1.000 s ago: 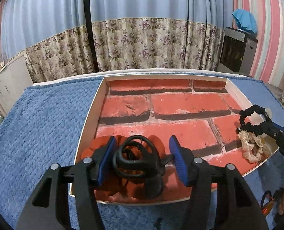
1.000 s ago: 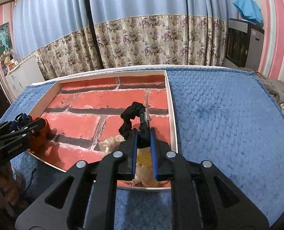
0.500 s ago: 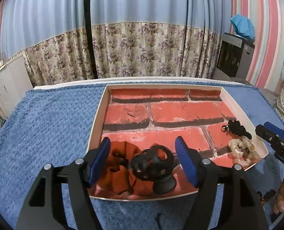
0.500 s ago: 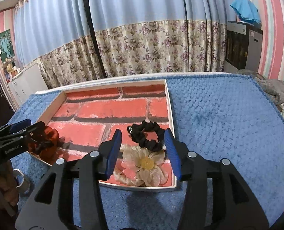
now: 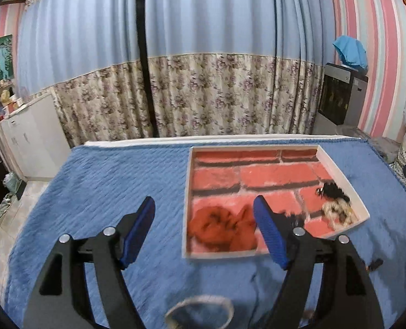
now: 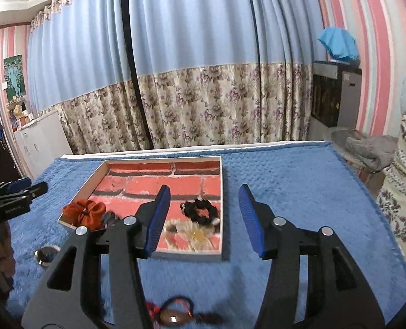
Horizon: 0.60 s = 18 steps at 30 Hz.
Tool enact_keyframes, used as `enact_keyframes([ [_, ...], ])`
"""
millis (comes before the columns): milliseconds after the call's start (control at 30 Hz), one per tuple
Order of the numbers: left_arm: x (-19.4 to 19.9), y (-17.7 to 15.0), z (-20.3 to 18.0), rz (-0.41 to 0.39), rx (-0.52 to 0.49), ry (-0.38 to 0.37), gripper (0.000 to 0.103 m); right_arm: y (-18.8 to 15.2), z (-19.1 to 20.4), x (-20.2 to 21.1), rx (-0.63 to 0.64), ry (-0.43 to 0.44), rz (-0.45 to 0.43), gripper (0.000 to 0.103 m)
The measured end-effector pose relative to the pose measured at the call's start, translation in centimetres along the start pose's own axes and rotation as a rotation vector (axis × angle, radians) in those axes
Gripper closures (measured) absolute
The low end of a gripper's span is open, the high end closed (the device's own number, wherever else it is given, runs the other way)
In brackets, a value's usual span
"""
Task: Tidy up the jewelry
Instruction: 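Move both tools back toward the bead bracelets on the bedspread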
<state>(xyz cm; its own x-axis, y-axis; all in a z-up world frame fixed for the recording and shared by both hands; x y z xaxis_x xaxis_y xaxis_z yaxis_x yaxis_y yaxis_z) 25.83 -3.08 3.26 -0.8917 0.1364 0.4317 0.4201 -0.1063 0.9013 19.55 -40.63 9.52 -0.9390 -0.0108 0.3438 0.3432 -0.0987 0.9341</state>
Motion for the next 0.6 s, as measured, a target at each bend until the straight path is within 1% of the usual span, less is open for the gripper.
enact_keyframes([
  [133, 3.5, -3.4, 0.9, 0.012, 0.025, 0.019, 0.03, -2.6, -0.3, 3.5, 0.002, -0.007, 0.006, 0.051],
  [233, 5.1, -6.4, 0.3, 0.035, 0.026, 0.013, 0.03, -4.9, 0.3, 4.7, 0.012, 0.003, 0.03, 0.051],
  [267, 5.7, -7.6, 0.0, 0.04, 0.025, -0.003, 0.03, -5.8, 0.6, 4.9, 0.016, 0.007, 0.043, 0.051],
  [333, 6.1, -9.1, -0.7, 0.063, 0.025, -0.003, 0.03, -7.2, 1.2, 4.9, 0.019, 0.015, 0.074, 0.051],
  [400, 6.1, -10.4, -1.5, 0.094, 0.039, -0.034, 0.03, -8.4, 1.9, 4.8, 0.021, 0.026, 0.097, 0.051],
  [433, 6.1, -10.9, -1.9, 0.106, 0.036, -0.038, 0.03, -8.9, 2.3, 4.8, 0.021, 0.032, 0.11, 0.052],
  [533, 6.5, -11.8, -2.7, 0.117, 0.035, -0.053, 0.03, -10.1, 2.7, 4.9, 0.027, 0.029, 0.134, 0.054],
  [600, 6.7, -12.3, -3.0, 0.12, 0.034, -0.059, 0.03, -10.8, 2.1, 4.8, 0.034, 0.007, 0.152, 0.057],
])
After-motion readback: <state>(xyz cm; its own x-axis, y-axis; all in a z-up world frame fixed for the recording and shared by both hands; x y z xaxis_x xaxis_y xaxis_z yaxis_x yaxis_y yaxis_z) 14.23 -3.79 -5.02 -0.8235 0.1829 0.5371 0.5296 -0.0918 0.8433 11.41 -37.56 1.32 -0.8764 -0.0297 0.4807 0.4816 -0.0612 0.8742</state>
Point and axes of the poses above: each gripper's, at about its wrist camera, not at the fingertips, and x roughly against the way its jaws point, z to its left, y to its top, the point moved 2 cm from there along -x, roughly the way its jaws point, and after that the axes turned 9 degrees about -z, right-handed, at the moved point
